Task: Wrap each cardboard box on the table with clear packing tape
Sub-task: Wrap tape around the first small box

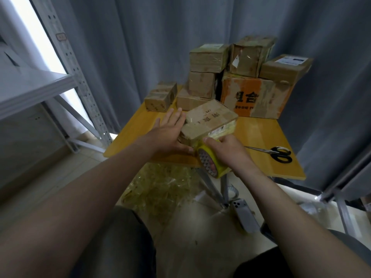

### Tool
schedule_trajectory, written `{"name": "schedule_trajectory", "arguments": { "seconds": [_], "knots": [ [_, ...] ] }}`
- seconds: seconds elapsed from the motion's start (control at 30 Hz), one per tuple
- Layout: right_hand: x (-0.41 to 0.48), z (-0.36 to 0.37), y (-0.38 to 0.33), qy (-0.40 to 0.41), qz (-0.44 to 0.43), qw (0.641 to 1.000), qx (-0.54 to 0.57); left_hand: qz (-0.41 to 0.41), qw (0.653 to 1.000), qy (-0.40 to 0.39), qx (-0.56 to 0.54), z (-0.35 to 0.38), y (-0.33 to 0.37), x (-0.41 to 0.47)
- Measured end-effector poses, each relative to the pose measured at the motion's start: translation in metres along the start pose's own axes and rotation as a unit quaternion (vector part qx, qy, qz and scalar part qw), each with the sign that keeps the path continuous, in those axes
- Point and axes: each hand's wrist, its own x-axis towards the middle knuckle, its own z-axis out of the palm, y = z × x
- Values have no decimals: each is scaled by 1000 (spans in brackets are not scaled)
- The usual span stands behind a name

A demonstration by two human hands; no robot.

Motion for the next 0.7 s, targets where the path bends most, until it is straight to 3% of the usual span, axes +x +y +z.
{"name": "schedule_trajectory", "arguments": {
  "seconds": [0.2,0.33,0.7],
  "knots": [
    [24,4,-13,-25,-12,999,20,77,996,36,32,2,-2,2],
    [27,5,-9,-25,-8,999,38,138,989,46,-18,4,3,-2],
    [22,1,-9,-47,11,993,107,169,982,71,-43,13,5,-6]
  ]
}}
